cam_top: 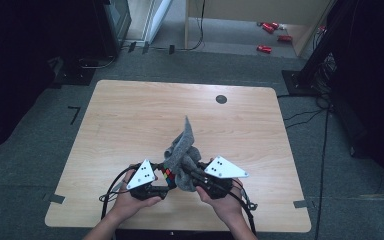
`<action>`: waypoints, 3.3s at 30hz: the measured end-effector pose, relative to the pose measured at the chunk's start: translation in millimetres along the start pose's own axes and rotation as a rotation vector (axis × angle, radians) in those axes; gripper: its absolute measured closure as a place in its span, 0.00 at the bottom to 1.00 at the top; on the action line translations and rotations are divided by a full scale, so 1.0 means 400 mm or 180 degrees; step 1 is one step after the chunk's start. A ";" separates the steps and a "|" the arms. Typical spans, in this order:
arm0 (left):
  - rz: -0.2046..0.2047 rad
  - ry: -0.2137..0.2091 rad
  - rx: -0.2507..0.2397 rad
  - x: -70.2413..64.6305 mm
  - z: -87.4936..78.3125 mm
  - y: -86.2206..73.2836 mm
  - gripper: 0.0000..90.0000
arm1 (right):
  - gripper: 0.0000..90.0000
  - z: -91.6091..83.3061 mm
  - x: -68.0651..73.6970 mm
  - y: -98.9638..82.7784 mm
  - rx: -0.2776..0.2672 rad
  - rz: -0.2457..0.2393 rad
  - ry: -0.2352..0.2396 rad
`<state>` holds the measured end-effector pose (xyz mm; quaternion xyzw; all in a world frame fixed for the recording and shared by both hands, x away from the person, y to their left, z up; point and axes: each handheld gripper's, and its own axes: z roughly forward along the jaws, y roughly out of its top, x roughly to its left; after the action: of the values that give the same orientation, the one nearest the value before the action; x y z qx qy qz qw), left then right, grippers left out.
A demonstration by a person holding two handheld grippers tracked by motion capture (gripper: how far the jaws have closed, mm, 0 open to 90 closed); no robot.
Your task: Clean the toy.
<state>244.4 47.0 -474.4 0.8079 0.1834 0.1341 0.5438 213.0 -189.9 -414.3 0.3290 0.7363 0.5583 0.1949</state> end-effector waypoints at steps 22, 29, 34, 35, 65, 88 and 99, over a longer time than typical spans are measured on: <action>-0.0214 0.0053 0.0050 0.014 0.002 -0.008 0.38 | 0.83 0.013 -0.043 -0.023 0.0100 0.0347 -0.0097; -0.0195 0.0066 0.0071 0.012 0.004 -0.006 0.38 | 0.83 0.020 -0.018 -0.012 -0.0040 0.0307 0.0122; -0.0213 0.0086 0.0098 0.015 0.004 -0.008 0.38 | 0.83 0.021 -0.056 -0.032 0.0086 0.0503 0.0005; -0.0219 0.0072 0.0088 0.014 0.004 -0.008 0.38 | 0.83 0.018 -0.054 -0.030 0.0106 0.0535 -0.0013; -0.0108 0.0046 0.0058 0.002 0.003 0.001 0.38 | 0.83 0.006 0.001 -0.013 -0.0116 0.0246 0.0008; -0.0192 0.0006 -0.0020 0.005 -0.004 0.005 0.38 | 0.82 0.000 -0.038 -0.023 -0.0061 0.0474 -0.0141; -0.0130 0.0003 -0.0020 -0.001 -0.005 0.008 0.38 | 0.82 0.005 -0.034 -0.019 -0.0093 0.0519 -0.0147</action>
<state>243.8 47.6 -470.9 0.8022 0.1998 0.1238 0.5488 222.0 -199.3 -423.2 0.3977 0.6941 0.5753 0.1705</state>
